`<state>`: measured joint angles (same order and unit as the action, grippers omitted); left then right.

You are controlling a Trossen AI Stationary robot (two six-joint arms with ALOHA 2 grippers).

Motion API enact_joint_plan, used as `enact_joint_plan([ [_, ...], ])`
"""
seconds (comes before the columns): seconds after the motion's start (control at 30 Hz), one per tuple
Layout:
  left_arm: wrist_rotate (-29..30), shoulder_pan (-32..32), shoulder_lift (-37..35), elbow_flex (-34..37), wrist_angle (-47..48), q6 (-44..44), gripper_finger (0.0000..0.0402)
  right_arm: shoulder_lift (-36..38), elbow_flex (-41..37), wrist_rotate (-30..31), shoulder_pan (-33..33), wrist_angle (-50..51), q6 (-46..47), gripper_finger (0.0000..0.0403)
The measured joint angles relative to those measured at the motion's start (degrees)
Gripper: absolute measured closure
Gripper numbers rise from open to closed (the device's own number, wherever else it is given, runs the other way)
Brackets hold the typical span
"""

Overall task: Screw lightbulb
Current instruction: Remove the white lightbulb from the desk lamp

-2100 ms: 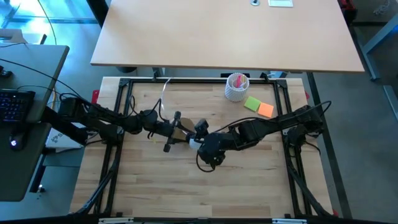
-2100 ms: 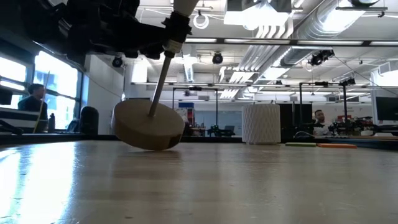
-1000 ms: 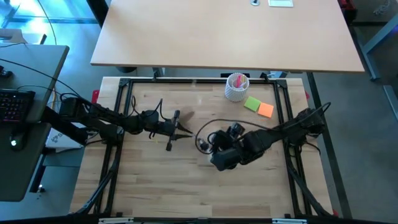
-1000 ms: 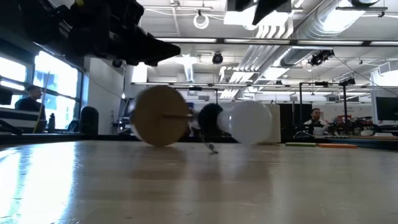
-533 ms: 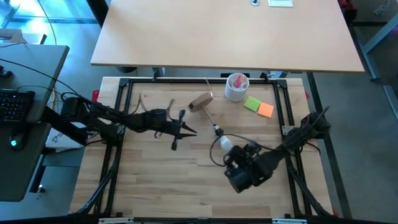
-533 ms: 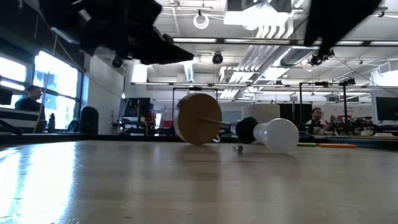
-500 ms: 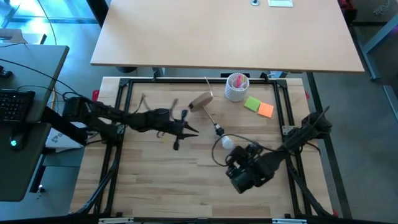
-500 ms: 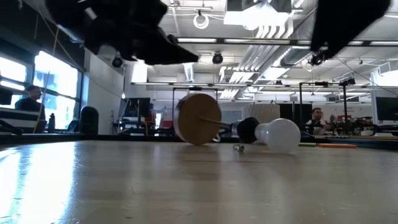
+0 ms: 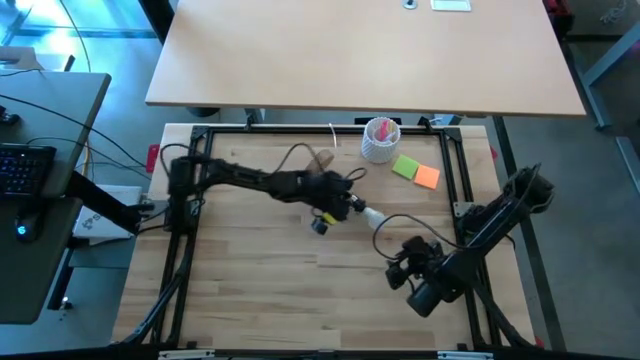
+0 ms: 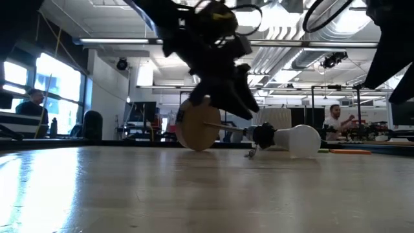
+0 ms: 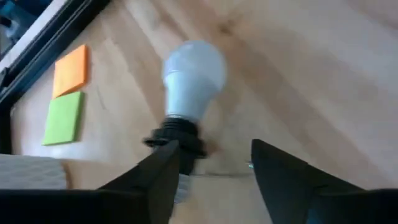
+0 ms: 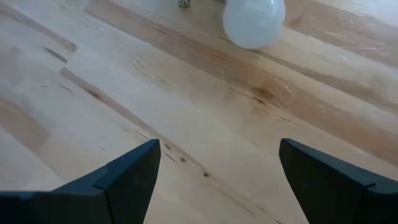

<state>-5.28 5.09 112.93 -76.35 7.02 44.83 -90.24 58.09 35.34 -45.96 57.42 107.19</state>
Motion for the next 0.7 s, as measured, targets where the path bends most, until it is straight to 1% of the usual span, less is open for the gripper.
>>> enact_joint_plan([
  [0.07, 1.0, 0.7, 2.7, -4.4, 3.0, 1.5, 0.0192, 0.0, -0.9, 0.7, -0.4, -1.7, 0.8, 0.0077],
  [0.13, 1.3, 1.4, 5.1, -7.8, 4.1, 2.4, 0.0172, -0.1, -1.9, 0.9, -0.7, -4.0, 0.7, 0.0077],
  [0.23, 1.7, 2.3, 8.1, -11.5, 6.0, 2.8, 0.0145, -0.1, -2.7, 2.2, -0.7, -7.2, -0.5, 0.0077],
  [0.33, 2.8, 3.1, 10.4, -14.4, 10.0, 4.8, 0.0129, -0.2, -2.9, 2.6, -0.7, -8.7, -1.6, 0.0077],
  [0.4, 3.9, 3.5, 11.7, -15.5, 11.6, 5.3, 0.0126, -0.2, -2.9, 3.7, -0.8, -9.9, -2.9, 0.0077],
  [0.57, 4.6, 4.0, 13.9, -16.5, 13.4, 5.8, 0.013, -0.2, -2.9, 6.0, -0.8, -10.7, -4.2, 0.0077],
  [0.7, 4.6, 3.9, 14.3, -16.5, 13.4, 5.9, 0.0149, -0.2, -2.8, 6.5, -0.8, -11.0, -4.4, 0.0077],
])
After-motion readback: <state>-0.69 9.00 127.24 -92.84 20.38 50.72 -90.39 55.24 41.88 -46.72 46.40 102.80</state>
